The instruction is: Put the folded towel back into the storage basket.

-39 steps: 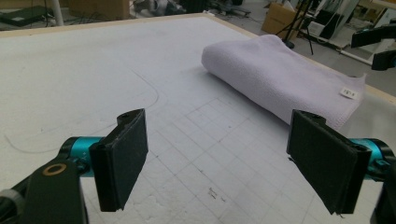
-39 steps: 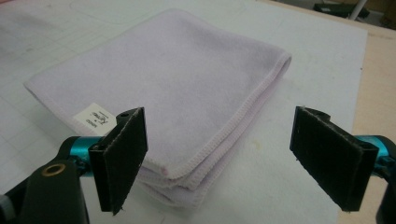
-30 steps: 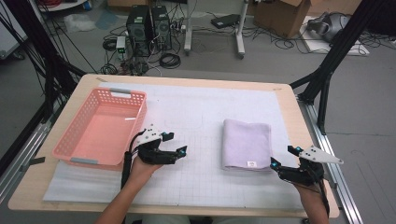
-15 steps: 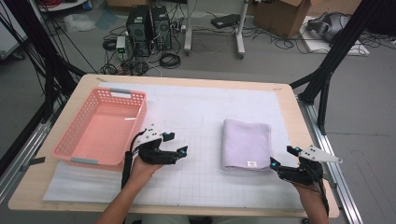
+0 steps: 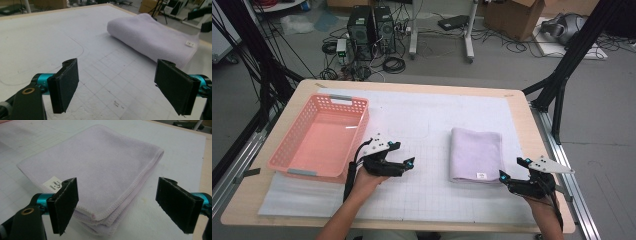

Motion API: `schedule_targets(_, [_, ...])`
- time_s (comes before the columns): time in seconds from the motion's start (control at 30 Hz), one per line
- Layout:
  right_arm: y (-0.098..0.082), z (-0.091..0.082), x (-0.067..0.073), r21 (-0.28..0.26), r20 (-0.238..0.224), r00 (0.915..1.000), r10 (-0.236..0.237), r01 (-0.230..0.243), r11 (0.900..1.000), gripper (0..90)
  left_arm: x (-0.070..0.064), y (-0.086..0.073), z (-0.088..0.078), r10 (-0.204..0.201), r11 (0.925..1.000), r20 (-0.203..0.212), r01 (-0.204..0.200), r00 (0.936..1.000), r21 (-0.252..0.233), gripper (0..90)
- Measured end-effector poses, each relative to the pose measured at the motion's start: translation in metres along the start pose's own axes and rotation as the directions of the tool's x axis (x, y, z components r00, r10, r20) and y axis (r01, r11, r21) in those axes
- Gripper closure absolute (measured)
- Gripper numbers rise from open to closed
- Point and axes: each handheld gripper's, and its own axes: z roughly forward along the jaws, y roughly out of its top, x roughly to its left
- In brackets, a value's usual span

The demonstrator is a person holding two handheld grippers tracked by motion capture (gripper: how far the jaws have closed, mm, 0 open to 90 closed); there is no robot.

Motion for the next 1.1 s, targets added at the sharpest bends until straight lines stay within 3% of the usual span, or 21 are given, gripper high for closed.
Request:
schedule_targets(0.1, [0.000,0.001,-0.002,-0.002,-0.005,0.9999,0.012,-0.012,1.000,17.2,-0.002,-0.001,0.006,0.002,1.0000,0.009,-0.002,1.0000,-0.005,20.6])
schedule_targets(0.2, [0.000,0.001,-0.003,0.000,-0.010,0.9997,0.023,-0.023,1.000,17.3,-0.003,0.001,0.013,-0.021,0.9997,-0.004,0.021,0.9998,0.007,20.7])
schedule_targets(0.43, [0.001,0.002,-0.002,0.008,-0.021,0.9997,0.007,-0.007,1.000,17.3,-0.003,0.012,0.032,-0.076,0.9969,0.032,0.075,0.9966,0.026,18.8])
schedule_targets(0.7, [0.000,0.001,-0.004,0.003,-0.022,0.9997,0.014,-0.014,1.000,17.3,-0.009,0.032,0.061,-0.081,0.9955,0.052,0.079,0.9953,0.052,21.0])
schedule_targets(0.8, [0.000,0.001,-0.004,0.005,-0.023,0.9996,0.018,-0.018,1.000,17.3,-0.012,0.039,0.079,-0.098,0.9914,0.079,0.090,0.9921,0.095,21.3])
schedule_targets(0.87, [0.000,0.001,-0.005,0.000,-0.024,0.9996,0.018,-0.018,1.000,17.3,-0.014,0.039,0.088,-0.120,0.9893,0.102,0.110,0.9876,0.096,22.5])
schedule_targets(1.1, [0.000,-0.001,-0.007,-0.010,-0.028,0.9991,0.030,-0.030,0.999,17.3,-0.021,0.041,0.116,-0.146,0.9814,0.108,0.130,0.9834,0.141,23.6])
